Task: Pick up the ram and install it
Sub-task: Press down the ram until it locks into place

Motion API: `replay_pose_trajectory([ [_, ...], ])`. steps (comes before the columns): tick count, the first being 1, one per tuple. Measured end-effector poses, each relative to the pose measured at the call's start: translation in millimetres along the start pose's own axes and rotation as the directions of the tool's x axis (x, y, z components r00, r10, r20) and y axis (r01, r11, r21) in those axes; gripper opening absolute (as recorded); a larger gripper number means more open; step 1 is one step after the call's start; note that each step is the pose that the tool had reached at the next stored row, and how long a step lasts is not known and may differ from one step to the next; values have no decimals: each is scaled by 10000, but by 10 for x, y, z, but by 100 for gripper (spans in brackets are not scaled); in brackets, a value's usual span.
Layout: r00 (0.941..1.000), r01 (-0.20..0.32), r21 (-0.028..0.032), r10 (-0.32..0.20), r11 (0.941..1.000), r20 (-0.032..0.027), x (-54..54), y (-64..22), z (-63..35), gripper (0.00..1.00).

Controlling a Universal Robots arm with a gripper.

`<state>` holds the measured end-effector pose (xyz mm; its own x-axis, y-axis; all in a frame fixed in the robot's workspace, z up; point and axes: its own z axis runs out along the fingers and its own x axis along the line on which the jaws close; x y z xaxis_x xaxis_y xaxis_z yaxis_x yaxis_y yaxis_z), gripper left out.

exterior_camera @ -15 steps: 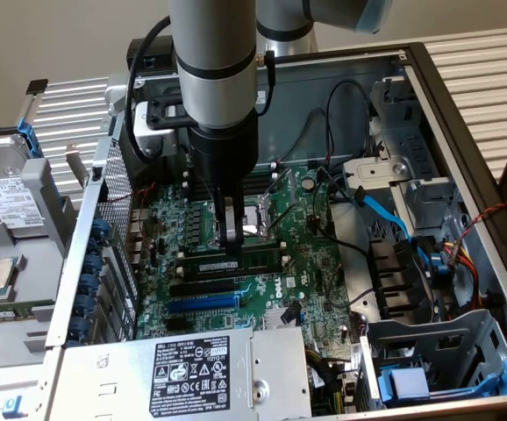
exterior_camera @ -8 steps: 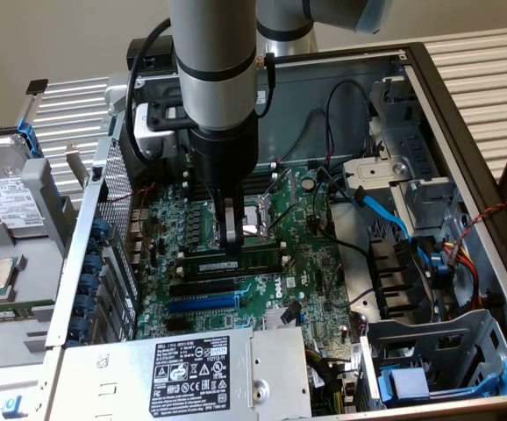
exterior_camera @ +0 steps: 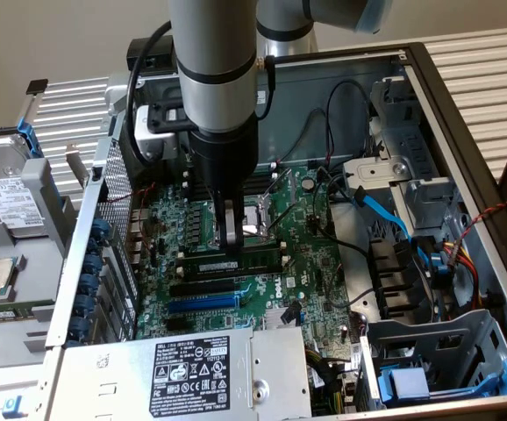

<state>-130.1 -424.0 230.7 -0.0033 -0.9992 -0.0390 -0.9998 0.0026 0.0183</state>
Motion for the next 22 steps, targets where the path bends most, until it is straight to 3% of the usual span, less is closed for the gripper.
replay_pose_trajectory([
  [22, 10000, -2, -27, 2, 10000, -1, 12, 0, 9, 11],
])
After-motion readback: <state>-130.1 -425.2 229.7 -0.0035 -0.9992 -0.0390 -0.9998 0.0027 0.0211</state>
